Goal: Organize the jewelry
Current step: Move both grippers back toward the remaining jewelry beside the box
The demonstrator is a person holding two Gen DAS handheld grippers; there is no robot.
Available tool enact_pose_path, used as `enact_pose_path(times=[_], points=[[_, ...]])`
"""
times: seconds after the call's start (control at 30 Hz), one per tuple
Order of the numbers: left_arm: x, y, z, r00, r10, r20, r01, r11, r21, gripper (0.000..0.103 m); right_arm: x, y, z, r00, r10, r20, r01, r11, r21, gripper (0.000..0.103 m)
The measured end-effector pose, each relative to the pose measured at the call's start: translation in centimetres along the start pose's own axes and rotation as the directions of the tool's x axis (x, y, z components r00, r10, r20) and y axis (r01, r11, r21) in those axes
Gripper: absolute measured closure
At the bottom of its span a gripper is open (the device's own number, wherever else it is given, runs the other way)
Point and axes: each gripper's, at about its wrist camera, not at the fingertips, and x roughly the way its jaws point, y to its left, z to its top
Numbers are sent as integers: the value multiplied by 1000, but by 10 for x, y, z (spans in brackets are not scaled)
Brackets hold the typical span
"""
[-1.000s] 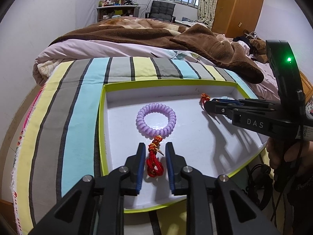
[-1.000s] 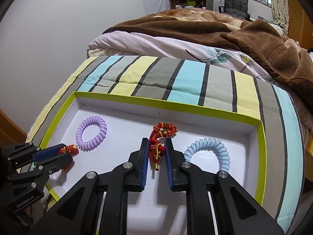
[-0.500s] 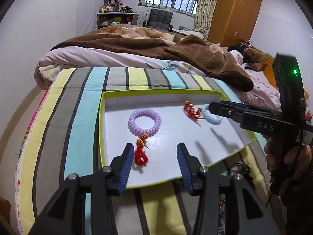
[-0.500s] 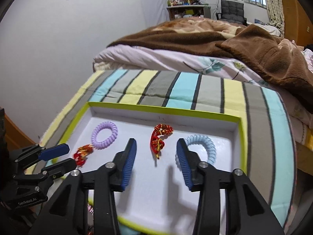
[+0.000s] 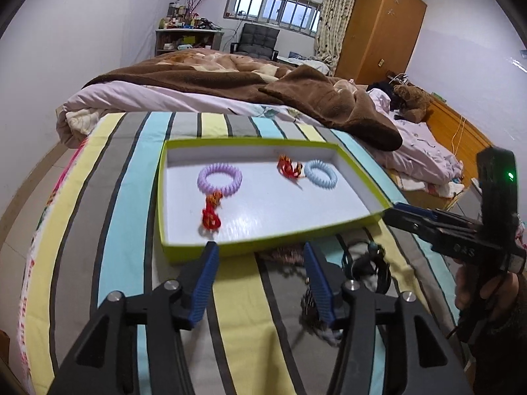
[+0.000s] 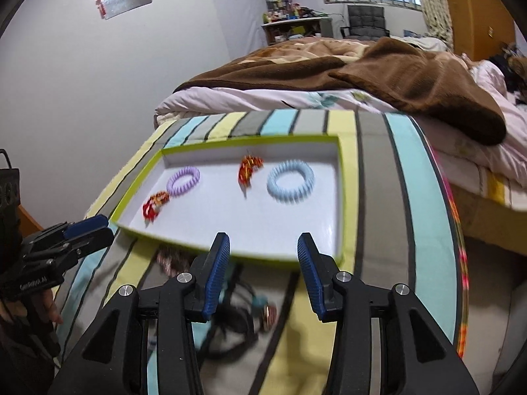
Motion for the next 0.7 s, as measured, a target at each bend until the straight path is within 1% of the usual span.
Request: enact_pose_path(times=[0.03, 0.2, 0.27, 0.33, 0.43, 0.53, 0.7], points=[[0, 0, -3, 1000, 5, -9, -5, 1000, -1, 46, -2, 0, -4, 1000, 1, -3, -1, 1000, -4, 59], [-4, 0, -16, 999, -19, -32, 18, 999, -37, 46, -7, 5, -33, 999, -5, -51, 6, 1000, 11, 59], [-6, -1, -21, 999, -1, -35, -1, 999, -33, 46, -7, 7, -42, 998, -4, -57, 5, 1000, 30, 59], [-7, -3, -27, 999, 4, -40, -5, 999, -33, 46, -4, 10, -48, 997, -10, -73, 13, 999, 39, 59], [-8, -1, -33, 999, -6, -54, 2, 998, -57, 46, 2, 13, -53, 996, -14, -89, 18, 998, 53, 59], [-8, 2, -39, 997, 2, -71, -7, 997, -73, 47, 7, 17, -53, 996, -17, -93, 24, 997, 67, 59], [-17, 6, -44, 999, 2, -39, -5, 997, -76, 47, 11, 18, -52, 994, -46, -94, 53, 996, 74, 59]])
